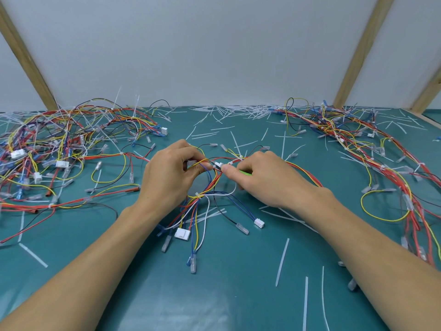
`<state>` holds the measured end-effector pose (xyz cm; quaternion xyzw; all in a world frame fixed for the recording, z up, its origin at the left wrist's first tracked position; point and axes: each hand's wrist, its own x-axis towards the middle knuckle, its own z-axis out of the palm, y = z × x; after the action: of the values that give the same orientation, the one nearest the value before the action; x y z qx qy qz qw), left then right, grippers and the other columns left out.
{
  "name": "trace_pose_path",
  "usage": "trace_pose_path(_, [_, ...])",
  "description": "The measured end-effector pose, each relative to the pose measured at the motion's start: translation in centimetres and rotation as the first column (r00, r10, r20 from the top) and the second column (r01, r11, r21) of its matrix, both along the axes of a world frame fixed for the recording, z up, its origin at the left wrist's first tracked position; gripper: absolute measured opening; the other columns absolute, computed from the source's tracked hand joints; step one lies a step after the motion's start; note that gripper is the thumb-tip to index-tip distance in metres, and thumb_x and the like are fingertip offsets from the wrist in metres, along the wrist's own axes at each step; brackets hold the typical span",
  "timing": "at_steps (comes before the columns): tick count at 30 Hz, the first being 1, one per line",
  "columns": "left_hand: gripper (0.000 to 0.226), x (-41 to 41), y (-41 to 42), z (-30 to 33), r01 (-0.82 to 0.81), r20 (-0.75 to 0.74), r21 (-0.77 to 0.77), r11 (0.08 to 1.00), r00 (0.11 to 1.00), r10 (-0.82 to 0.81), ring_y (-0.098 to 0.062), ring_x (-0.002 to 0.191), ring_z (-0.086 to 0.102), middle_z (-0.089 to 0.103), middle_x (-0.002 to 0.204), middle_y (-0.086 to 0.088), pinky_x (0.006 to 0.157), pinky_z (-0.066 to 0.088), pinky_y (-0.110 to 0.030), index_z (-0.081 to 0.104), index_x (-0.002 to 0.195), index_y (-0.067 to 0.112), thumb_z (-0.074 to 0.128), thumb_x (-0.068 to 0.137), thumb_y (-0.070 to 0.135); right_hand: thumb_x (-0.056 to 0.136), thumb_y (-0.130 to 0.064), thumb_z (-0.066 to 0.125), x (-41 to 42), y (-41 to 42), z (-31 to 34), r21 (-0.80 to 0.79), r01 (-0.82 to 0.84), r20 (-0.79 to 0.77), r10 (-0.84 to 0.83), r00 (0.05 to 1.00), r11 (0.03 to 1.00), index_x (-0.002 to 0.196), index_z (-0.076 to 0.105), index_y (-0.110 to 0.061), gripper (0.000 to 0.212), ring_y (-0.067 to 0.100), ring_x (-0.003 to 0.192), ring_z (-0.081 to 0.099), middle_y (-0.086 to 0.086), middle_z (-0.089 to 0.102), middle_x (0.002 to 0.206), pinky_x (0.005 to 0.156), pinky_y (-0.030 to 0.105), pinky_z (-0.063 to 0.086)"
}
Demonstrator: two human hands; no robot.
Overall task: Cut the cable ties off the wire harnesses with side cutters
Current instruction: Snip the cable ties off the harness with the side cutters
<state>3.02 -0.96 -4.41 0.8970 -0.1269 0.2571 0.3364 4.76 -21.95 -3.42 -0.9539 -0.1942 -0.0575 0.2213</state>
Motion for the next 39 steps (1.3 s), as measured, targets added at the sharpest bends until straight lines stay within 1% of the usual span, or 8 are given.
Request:
trace_pose_path(11, [0.008,0.3,0.3,0.0,-0.004,0.000,-0.041,0.999,1.000,0.004,-0.020,0.074,0.056,0.061,0.082,0.009,0.069,0.047,-0.044,0.075,0.082,0.026,0.079,0.083,0.033,0.097,-0.070,0.042,0.1,-0.3,0.7,0.054,-0.005,0.017,0.004,1.000,0.999,0.073,0.061,-0.003,0.074,0.016,0.053,0.038,0.008,0.038,0.053,0.055,0.035,0.035])
trace_pose_path(17, [0.008,0.4,0.4,0.0,-0.003,0.004,-0.058,0.998,1.000,0.003,-0.018,0.072,0.054,0.060,0.079,0.008,0.067,0.045,-0.041,0.073,0.080,0.032,0.078,0.082,0.037,0.101,-0.067,0.036,0.8,-1.0,0.7,0.207,0.088,0.029,-0.096,0.995,0.974,0.079,0.064,0.001,0.076,0.029,0.071,0.058,0.021,0.062,0.072,0.075,0.042,0.052])
trace_pose_path(21, [0.008,0.5,0.7,0.2,-0.010,0.004,-0.079,0.997,1.000,0.010,-0.017,0.073,0.053,0.060,0.078,0.005,0.068,0.045,-0.042,0.070,0.080,0.037,0.077,0.084,0.035,0.104,-0.062,0.034,1.5,-1.3,0.4,0.308,0.204,0.027,-0.223,0.975,0.929,0.077,0.068,-0.005,0.072,0.031,0.078,0.063,0.012,0.067,0.069,0.078,0.044,0.052])
trace_pose_path(26, [0.007,0.3,0.5,0.3,0.041,-0.011,-0.125,0.991,0.999,-0.043,-0.010,0.081,0.057,0.065,0.086,0.001,0.075,0.043,-0.029,0.071,0.085,0.036,0.075,0.086,0.031,0.104,-0.061,0.038,2.1,-1.5,-0.1,0.293,0.262,0.035,-0.284,0.958,0.919,0.083,0.069,-0.003,0.069,0.032,0.076,0.061,0.013,0.063,0.069,0.068,0.039,0.044])
trace_pose_path(30, [0.011,0.1,0.2,0.5,0.090,-0.028,-0.119,0.989,0.995,-0.094,-0.019,0.085,0.059,0.065,0.089,-0.002,0.080,0.045,-0.029,0.074,0.089,0.029,0.076,0.087,0.018,0.102,-0.062,0.041,2.1,-1.3,-0.4,0.276,0.282,0.020,-0.299,0.954,0.919,0.077,0.067,-0.007,0.066,0.030,0.074,0.059,0.007,0.063,0.067,0.065,0.039,0.042])
trace_pose_path(34, [0.008,-0.2,-0.1,0.3,0.143,-0.076,-0.080,0.986,0.986,-0.150,-0.007,0.082,0.056,0.064,0.086,0.008,0.076,0.038,-0.012,0.075,0.087,0.026,0.075,0.088,0.018,0.099,-0.063,0.049,1.8,-1.0,-0.7,0.288,0.265,0.062,-0.294,0.954,0.920,0.061,0.049,-0.016,0.060,0.022,0.062,0.049,-0.004,0.046,0.053,0.053,0.036,0.028])
trace_pose_path(37, [0.006,-0.5,-0.4,0.3,0.157,-0.113,-0.062,0.986,0.980,-0.163,-0.004,0.084,0.057,0.063,0.086,0.013,0.077,0.035,-0.006,0.077,0.089,0.021,0.074,0.089,0.015,0.093,-0.060,0.060,1.7,-0.8,-1.0,0.278,0.192,0.091,-0.224,0.970,0.941,0.084,0.059,-0.024,0.037,0.019,0.068,0.051,-0.007,0.052,0.059,0.058,0.037,0.033])
trace_pose_path(39, [0.014,-0.7,-0.5,0.4,0.156,-0.136,-0.052,0.986,0.977,-0.162,-0.004,0.088,0.059,0.064,0.089,0.013,0.079,0.036,-0.007,0.077,0.092,0.021,0.071,0.089,0.008,0.093,-0.042,0.064,1.6,-0.7,-1.2,0.249,0.131,0.121,-0.165,0.979,0.960,0.102,0.062,-0.031,0.014,0.019,0.066,0.049,-0.006,0.050,0.057,0.060,0.038,0.038])
